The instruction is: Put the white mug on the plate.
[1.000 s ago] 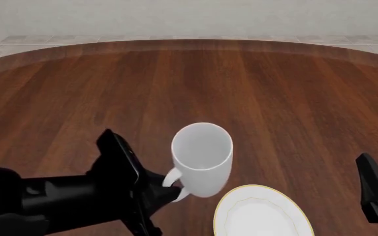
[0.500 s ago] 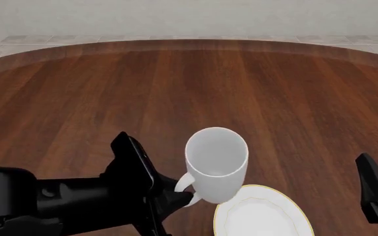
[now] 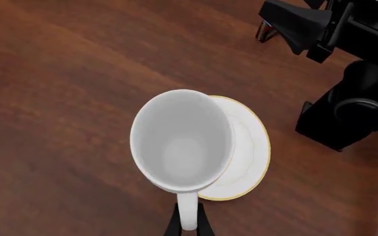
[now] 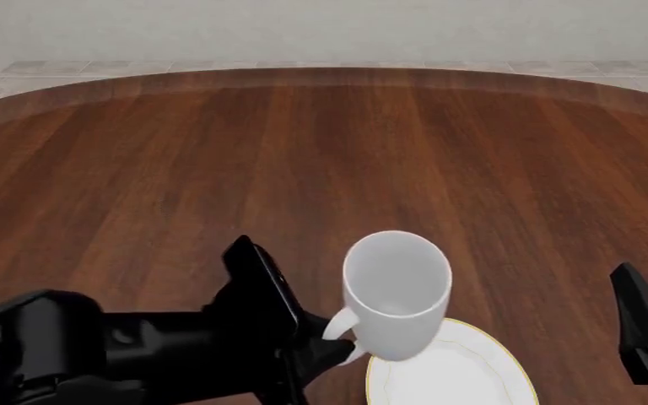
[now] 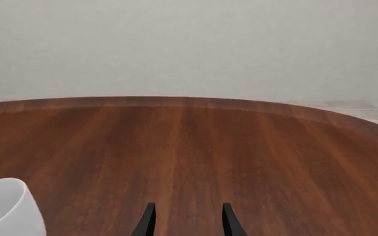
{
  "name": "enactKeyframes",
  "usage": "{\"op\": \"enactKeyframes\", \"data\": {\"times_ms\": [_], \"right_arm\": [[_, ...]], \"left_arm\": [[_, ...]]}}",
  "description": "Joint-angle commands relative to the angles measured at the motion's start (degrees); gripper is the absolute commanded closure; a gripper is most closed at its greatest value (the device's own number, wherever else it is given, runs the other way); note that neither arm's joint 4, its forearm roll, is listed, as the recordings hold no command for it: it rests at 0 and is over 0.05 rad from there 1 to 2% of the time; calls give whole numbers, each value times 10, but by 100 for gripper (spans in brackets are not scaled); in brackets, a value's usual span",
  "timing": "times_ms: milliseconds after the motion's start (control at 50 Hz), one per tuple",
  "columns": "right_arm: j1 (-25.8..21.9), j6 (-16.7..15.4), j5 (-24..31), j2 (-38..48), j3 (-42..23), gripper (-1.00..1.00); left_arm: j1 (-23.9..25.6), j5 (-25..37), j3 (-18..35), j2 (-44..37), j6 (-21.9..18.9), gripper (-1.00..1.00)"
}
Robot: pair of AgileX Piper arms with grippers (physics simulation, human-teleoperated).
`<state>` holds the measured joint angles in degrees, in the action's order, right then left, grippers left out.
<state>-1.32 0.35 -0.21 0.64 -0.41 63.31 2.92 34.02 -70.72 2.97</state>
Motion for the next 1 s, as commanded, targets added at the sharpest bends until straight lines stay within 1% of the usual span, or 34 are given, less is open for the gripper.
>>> {"op": "enactKeyframes", "data": {"times_ms": [20,1000], "right_arm": [[-1,1,2,-3,0,-100],[-2,3,-8,-1,4,-100]], "left_arm": [[8,-15,4,-19,2,100],[27,-63,20,-97,17,100]]}}
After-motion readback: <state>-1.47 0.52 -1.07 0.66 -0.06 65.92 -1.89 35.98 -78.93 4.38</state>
